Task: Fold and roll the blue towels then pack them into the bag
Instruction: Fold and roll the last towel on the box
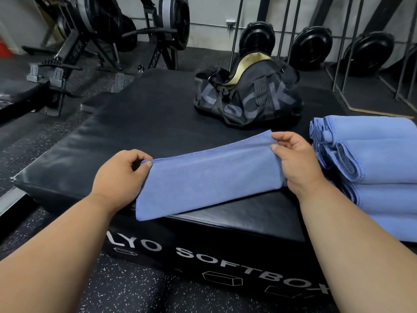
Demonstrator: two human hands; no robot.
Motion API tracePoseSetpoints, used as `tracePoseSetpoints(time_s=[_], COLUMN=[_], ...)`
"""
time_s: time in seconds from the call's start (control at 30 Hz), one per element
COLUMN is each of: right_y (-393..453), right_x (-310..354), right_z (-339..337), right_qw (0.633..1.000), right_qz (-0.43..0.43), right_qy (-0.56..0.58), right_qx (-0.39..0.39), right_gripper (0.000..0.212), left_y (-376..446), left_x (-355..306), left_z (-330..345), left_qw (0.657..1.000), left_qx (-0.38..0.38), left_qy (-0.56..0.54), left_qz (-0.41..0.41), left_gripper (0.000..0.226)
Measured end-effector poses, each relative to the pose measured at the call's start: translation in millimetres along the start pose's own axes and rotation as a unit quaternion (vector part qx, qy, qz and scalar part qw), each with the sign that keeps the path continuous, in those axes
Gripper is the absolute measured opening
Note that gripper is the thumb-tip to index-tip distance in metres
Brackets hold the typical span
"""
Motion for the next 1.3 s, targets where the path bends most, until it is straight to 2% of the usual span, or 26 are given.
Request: tracePoseSetpoints(time_s=[0.23, 0.5, 0.67, 0.77, 0.83, 0.9, 0.97, 1.0, 1.07, 1.1, 1.17, 1.2, 1.3], right_y=[14, 24, 24, 19, 14, 7, -2, -12, -38, -54, -82, -89, -83], right_x=[-12, -9, -19, -16, -10, 3, 30, 44, 57, 55, 33, 21, 11], right_z=[25, 31, 35, 33, 33, 24, 15, 20, 50, 70, 102, 106, 98], right_qw=[0.989, 0.983, 0.981, 0.981, 0.984, 0.986, 0.959, 0.937, 0.892, 0.865, 0.802, 0.78, 0.78], right_qz=[-0.004, -0.012, 0.024, 0.028, 0.005, -0.034, -0.144, -0.204, -0.286, -0.3, -0.261, -0.231, -0.173], right_qy=[-0.129, -0.148, -0.128, -0.121, -0.107, -0.133, -0.241, -0.279, -0.331, -0.359, -0.429, -0.453, -0.469], right_qx=[0.073, 0.107, 0.145, 0.152, 0.146, 0.098, 0.043, 0.043, 0.114, 0.179, 0.323, 0.365, 0.377], right_gripper=[0.041, 0.04, 0.046, 0.053, 0.055, 0.053, 0.05, 0.051, 0.06, 0.065, 0.075, 0.08, 0.089], left_y=[0, -3, -4, -6, -7, -8, -11, -14, -27, -37, -63, -77, -101], left_x=[4, 3, 2, 4, 6, 8, 7, 5, -13, -25, -48, -56, -54], left_z=[0, -1, -3, -5, -7, -9, -10, -11, -10, -2, 26, 43, 63], left_qw=[0.999, 0.999, 0.999, 0.998, 0.997, 0.996, 0.993, 0.992, 0.997, 0.998, 0.99, 0.982, 0.966], left_qx=[-0.024, -0.03, -0.034, -0.032, -0.029, -0.025, -0.017, -0.016, -0.038, -0.044, -0.019, 0.006, 0.043], left_qy=[-0.001, -0.005, -0.011, -0.031, -0.049, -0.067, -0.1, -0.11, -0.062, -0.007, 0.103, 0.155, 0.243], left_qz=[-0.022, -0.021, -0.022, -0.034, -0.044, -0.049, -0.056, -0.051, 0.009, 0.047, 0.097, 0.109, 0.083], left_gripper=[0.012, 0.011, 0.01, 0.005, 0.014, 0.022, 0.03, 0.033, 0.043, 0.051, 0.062, 0.069, 0.087])
Point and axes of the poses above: each hand's wrist, its own y-axis towards the middle knuckle, its own z-axis out of the palm, x = y × z, the point moved 10 cm from there along y, towards the middle knuckle, and after that the axes turned 12 degrees about -z, right-handed, at the moved point
